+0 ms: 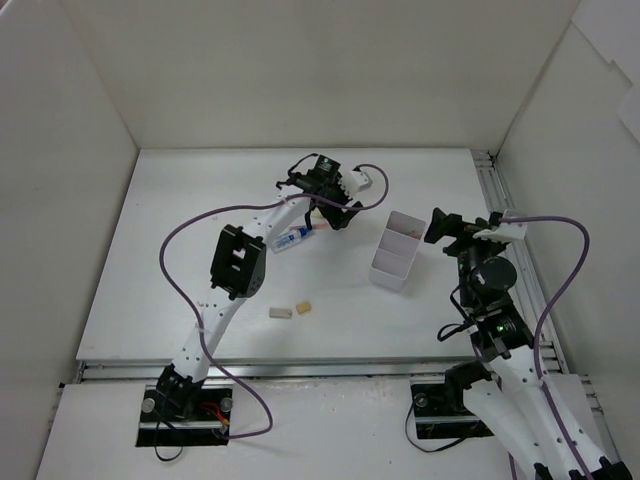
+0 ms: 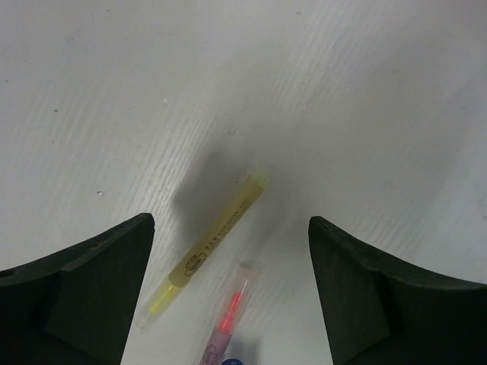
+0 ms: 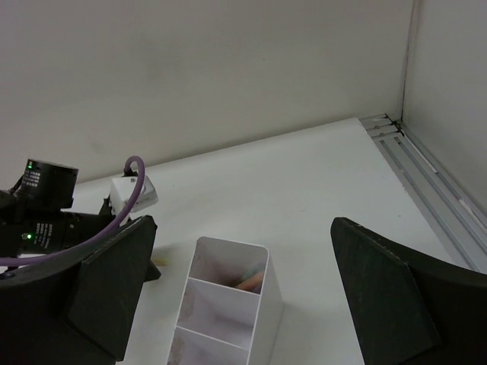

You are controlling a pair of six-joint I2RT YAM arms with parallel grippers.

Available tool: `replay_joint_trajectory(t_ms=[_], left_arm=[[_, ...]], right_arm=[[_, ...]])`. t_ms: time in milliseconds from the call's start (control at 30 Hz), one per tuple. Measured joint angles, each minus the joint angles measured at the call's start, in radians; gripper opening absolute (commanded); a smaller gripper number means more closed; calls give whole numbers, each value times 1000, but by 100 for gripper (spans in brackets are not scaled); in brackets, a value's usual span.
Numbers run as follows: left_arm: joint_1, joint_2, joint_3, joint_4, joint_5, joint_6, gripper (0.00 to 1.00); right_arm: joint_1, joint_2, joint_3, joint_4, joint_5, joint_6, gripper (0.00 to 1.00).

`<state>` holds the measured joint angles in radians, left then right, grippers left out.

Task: Sort the stationery into containers
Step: Pick up the pen from the center of the board.

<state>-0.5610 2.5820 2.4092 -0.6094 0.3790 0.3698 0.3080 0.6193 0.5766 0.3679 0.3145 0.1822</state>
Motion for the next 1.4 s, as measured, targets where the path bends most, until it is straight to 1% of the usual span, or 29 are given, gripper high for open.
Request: replay_joint_trajectory(t_ms=[200, 300, 400, 833, 1033, 1067, 1100, 1133, 1233, 1267, 1333, 1400], left_arm=[[19, 3, 5, -34, 114, -58, 74], [38, 3, 5, -38, 140, -89, 73], [51, 3, 5, -40, 149, -107, 71], [56, 17, 5, -79, 126, -150, 69], [56, 11, -20, -48, 111, -167, 58], [56, 5, -35, -35, 109, -169, 53], [56, -1, -47, -27, 104, -172, 50], [56, -4, -54, -21, 100, -177, 43], [54, -10, -66, -9, 65, -185, 37], [52, -13, -71, -7, 52, -187, 33], [42, -20, -84, -2, 13, -187, 28], [30, -25, -93, 5, -23, -183, 27]], right_arm=[[0, -73, -3, -15, 35, 0, 98], [0, -92, -3, -17, 40, 0, 98], [0, -104, -5, -28, 41, 1, 98], [0, -226, -6, -88, 48, 27, 98], [0, -266, -7, -117, 48, 35, 98], [0, -271, -7, -120, 48, 37, 98], [0, -276, -7, -124, 48, 38, 98], [0, -280, -7, -129, 48, 39, 98], [0, -294, -7, -142, 48, 46, 98], [0, -298, -7, -145, 48, 47, 98], [0, -305, -7, -151, 48, 53, 98], [0, -310, -7, -153, 48, 55, 98]])
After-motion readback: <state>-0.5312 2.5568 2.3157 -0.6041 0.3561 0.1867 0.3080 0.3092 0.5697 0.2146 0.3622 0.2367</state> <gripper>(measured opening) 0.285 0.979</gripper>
